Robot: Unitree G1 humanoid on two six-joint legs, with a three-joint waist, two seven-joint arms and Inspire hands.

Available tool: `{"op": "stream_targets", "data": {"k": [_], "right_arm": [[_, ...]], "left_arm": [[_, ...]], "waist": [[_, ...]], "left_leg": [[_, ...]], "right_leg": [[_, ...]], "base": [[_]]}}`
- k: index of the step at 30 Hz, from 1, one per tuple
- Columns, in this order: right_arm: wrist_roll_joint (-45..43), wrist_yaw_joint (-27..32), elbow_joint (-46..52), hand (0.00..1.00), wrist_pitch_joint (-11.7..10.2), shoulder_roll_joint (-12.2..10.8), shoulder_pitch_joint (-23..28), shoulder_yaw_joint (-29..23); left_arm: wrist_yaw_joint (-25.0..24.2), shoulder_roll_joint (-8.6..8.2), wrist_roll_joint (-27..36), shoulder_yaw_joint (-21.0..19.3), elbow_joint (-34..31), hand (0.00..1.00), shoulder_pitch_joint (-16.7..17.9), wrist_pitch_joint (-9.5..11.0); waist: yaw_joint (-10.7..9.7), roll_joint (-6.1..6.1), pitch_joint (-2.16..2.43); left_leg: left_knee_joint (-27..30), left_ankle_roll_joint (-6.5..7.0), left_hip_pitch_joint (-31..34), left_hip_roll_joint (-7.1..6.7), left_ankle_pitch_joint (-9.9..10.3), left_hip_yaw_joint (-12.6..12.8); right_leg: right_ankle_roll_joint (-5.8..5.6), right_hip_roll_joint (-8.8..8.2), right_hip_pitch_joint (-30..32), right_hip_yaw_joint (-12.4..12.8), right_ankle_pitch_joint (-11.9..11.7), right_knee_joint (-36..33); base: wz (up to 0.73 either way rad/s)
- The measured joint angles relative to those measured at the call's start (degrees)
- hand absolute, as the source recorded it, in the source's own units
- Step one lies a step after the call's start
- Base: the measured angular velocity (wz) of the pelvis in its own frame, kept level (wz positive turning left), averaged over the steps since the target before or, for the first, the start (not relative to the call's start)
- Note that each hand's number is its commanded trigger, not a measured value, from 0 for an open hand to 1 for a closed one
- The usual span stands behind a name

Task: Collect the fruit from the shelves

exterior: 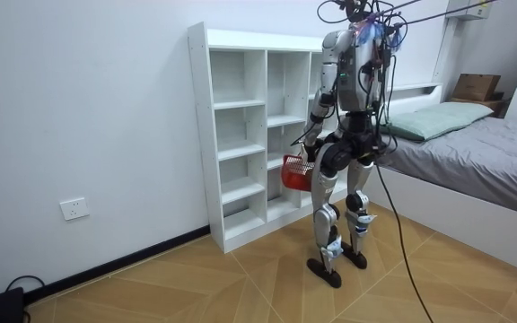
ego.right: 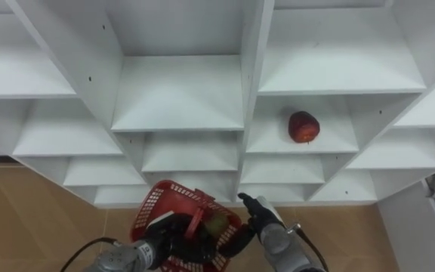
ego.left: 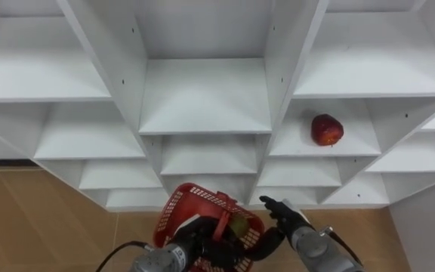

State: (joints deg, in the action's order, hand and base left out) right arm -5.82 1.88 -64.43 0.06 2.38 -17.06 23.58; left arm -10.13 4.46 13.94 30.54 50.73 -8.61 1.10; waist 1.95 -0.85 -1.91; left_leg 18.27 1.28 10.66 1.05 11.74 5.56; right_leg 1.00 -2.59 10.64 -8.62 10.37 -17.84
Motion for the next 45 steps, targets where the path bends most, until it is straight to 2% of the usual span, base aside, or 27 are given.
{"op": "stream_targets", "data": {"k": [3, 8, 12, 18, 19, 21, 25, 28, 30, 31, 38, 40, 45], "right_arm": [[0.05, 0.00, 0.00, 0.00, -0.15, 0.22, 0.05, -0.15], [0.05, -0.02, 0.05, 0.00, -1.67, 0.51, 0.08, -0.20], [-0.17, -0.26, 2.91, 0.00, -2.41, 0.80, 1.80, -0.36], [-0.54, -1.68, 11.13, 0.00, -3.14, 2.53, 7.97, -1.84], [-0.73, -1.67, 13.07, 0.00, -3.14, 2.62, 9.22, -2.45], [-0.74, -1.69, 16.92, 0.00, -3.20, 3.39, 11.57, -2.46], [-0.72, -1.51, 26.59, 0.00, -3.16, 5.78, 15.07, -2.45], [-0.59, -0.44, 32.53, 0.00, -3.71, 7.10, 17.07, -2.49], [-0.64, 0.15, 34.49, 0.00, -3.98, 7.10, 18.46, -2.50], [-0.77, 0.10, 34.76, 0.00, -4.19, 7.06, 18.96, -2.50], [-0.79, 0.04, 37.18, 0.00, -4.18, 7.12, 21.90, -3.52], [-0.74, 0.09, 41.20, 0.00, -4.19, 7.13, 23.39, -4.75], [-0.86, 0.53, 43.71, 0.00, -4.19, 7.13, 23.45, -5.73]], "left_arm": [[1.00, 0.46, -0.01, -0.25, -0.01, 1.00, 0.04, 0.09], [2.58, 0.93, 0.00, -1.17, -0.03, 1.00, 0.16, 0.57], [3.56, 0.82, 0.06, -3.26, -0.09, 1.00, 1.40, 1.18], [6.19, 0.66, 0.10, -6.89, -0.24, 1.00, 3.42, 1.64], [6.46, 0.78, 0.09, -7.45, -0.75, 1.00, 4.20, 1.67], [7.11, 1.19, 0.08, -7.75, -2.75, 1.00, 6.12, 1.67], [7.97, 2.30, 0.12, -7.99, -6.49, 1.00, 9.58, 1.69], [9.18, 2.53, 1.38, -8.05, -6.95, 1.00, 10.18, 1.69], [9.59, 2.81, 2.40, -8.43, -6.96, 1.00, 10.36, 1.69], [9.71, 2.75, 3.33, -9.30, -7.00, 1.00, 10.50, 1.69], [9.98, 2.88, 4.63, -10.57, -7.93, 1.00, 11.14, 1.87], [9.83, 2.79, 4.68, -10.97, -9.05, 1.00, 12.04, 1.86], [9.46, 2.65, 4.70, -11.80, -10.61, 1.00, 12.55, 1.87]], "waist": [[-0.07, -0.01, 0.00], [-0.07, -0.04, 0.03], [-0.04, -0.32, 0.35], [-0.12, -0.74, 1.31], [-0.26, -0.76, 1.77], [-0.37, -0.80, 2.01], [-0.44, -0.80, 2.00], [-0.40, -1.01, 1.83], [-0.38, -1.15, 1.73], [-0.38, -1.22, 1.50], [-0.38, -1.27, 1.42], [-0.46, -1.08, 1.28], [-1.42, -0.70, 1.02]], "left_leg": [[0.02, 0.00, -0.26, -0.17, 0.00, 0.01], [0.02, -0.01, -0.27, -0.18, 0.00, 0.00], [-0.22, 0.00, -1.10, -0.29, 0.00, 0.02], [-1.74, 0.01, -4.60, -0.43, 0.01, 0.24], [-2.08, 0.01, -4.93, -0.42, 0.01, 0.24], [-2.88, 0.00, -6.15, -0.45, 0.01, 0.27], [-3.61, -0.01, -8.45, -0.42, 0.01, 0.39], [-4.24, -0.03, -10.28, -0.43, 0.02, 0.38], [-5.05, -0.06, -11.63, -0.44, 0.03, 0.34], [-5.55, -0.08, -12.56, -0.47, 0.04, 0.39], [-6.85, -0.05, -13.55, -0.51, 0.04, 1.31], [-6.92, -0.04, -13.92, -0.37, 0.05, 2.02], [-7.48, -0.09, -15.01, -0.07, 0.10, 2.31]], "right_leg": [[0.00, 0.13, -0.42, -0.16, 0.00, 0.12], [0.00, -0.14, -0.50, -0.31, 0.00, 0.11], [-0.02, -0.14, -1.08, -0.06, 0.02, 0.14], [-0.40, 0.34, -4.65, 0.62, 0.12, 1.99], [-0.45, 0.49, -4.91, 0.64, 0.05, 2.24], [-0.48, 0.55, -6.03, 0.67, 0.01, 2.38], [-0.51, 0.61, -8.38, 0.85, 0.00, 3.48], [-0.52, 0.60, -10.13, 0.86, 0.00, 4.29], [-0.55, 0.59, -11.10, 0.96, 0.02, 5.21], [-0.64, 0.68, -11.70, 1.16, 0.09, 5.38], [-0.90, 0.85, -11.83, 2.45, 0.03, 5.19], [-0.90, 0.93, -12.17, 2.63, 0.00, 5.20], [-0.89, 1.13, -12.89, 3.36, 0.00, 5.25]], "base": [[0.00], [0.00], [0.00], [-0.01], [0.00], [0.00], [0.00], [0.00], [-0.02], [-0.06], [-0.10], [-0.12], [-0.05]]}}
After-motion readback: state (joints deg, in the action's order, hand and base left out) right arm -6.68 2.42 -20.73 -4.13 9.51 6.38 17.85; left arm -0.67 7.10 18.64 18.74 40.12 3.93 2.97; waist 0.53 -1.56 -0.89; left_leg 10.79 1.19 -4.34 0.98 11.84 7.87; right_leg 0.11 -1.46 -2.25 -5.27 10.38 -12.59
